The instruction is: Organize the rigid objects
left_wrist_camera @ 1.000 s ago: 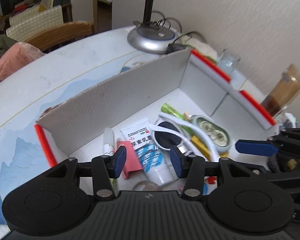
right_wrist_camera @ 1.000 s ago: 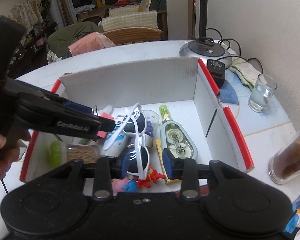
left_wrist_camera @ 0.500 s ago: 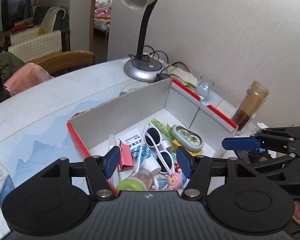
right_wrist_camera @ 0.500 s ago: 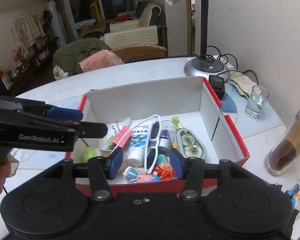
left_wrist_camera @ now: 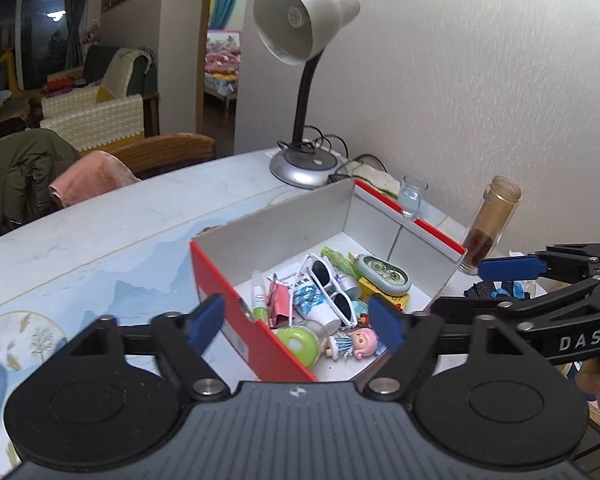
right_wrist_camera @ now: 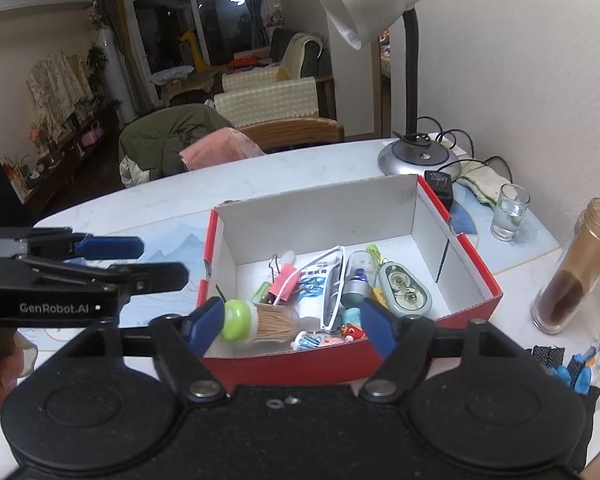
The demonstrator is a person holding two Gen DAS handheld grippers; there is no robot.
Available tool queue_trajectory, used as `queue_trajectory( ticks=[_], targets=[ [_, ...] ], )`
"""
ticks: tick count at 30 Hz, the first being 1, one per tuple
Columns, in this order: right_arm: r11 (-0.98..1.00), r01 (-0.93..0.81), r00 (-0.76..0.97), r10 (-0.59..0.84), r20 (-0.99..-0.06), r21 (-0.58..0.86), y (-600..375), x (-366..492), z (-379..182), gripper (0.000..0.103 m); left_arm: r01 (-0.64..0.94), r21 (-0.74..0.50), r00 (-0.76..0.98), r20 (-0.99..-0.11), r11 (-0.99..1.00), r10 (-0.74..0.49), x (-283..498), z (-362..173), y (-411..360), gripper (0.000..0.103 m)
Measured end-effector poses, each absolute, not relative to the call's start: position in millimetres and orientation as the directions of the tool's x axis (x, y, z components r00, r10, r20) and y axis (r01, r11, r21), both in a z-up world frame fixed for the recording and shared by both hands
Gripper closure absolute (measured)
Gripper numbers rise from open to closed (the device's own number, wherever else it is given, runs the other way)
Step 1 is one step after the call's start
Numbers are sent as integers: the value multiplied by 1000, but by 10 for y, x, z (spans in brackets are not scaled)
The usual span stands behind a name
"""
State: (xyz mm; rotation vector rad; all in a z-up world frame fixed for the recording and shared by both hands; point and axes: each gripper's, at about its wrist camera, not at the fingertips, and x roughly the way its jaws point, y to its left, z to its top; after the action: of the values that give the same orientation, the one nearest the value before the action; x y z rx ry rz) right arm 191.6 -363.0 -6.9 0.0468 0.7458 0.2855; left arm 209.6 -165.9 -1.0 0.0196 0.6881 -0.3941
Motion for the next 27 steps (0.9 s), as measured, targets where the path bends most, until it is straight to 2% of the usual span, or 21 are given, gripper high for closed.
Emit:
queue_trajectory(
  ticks=[7,11,12,13,27],
  targets=[
    [964,-224,722,262,-640,142,-3573,1776,-9,10,350,-122,710,-612,929,-348,1944,1,-1521,20],
    [966,-220,734,256,-630,136,-3522,1707,7,5,348,-120,719,-602,930,-347,1868,5,-1486,9],
    [966,-219,737,254,-626,134,-3512,1686,12,4,347,-119,722,-599,930,-346,1853,7,-1481,2],
    [967,-218,740,252,-624,132,-3502,1673,15,4,346,-118,724,-597,931,-345,1838,7,-1477,0],
    [971,-197,751,240,-615,139,-3429,1546,19,1,327,-120,726,-603,938,-330,1700,-40,-1447,0]
  ],
)
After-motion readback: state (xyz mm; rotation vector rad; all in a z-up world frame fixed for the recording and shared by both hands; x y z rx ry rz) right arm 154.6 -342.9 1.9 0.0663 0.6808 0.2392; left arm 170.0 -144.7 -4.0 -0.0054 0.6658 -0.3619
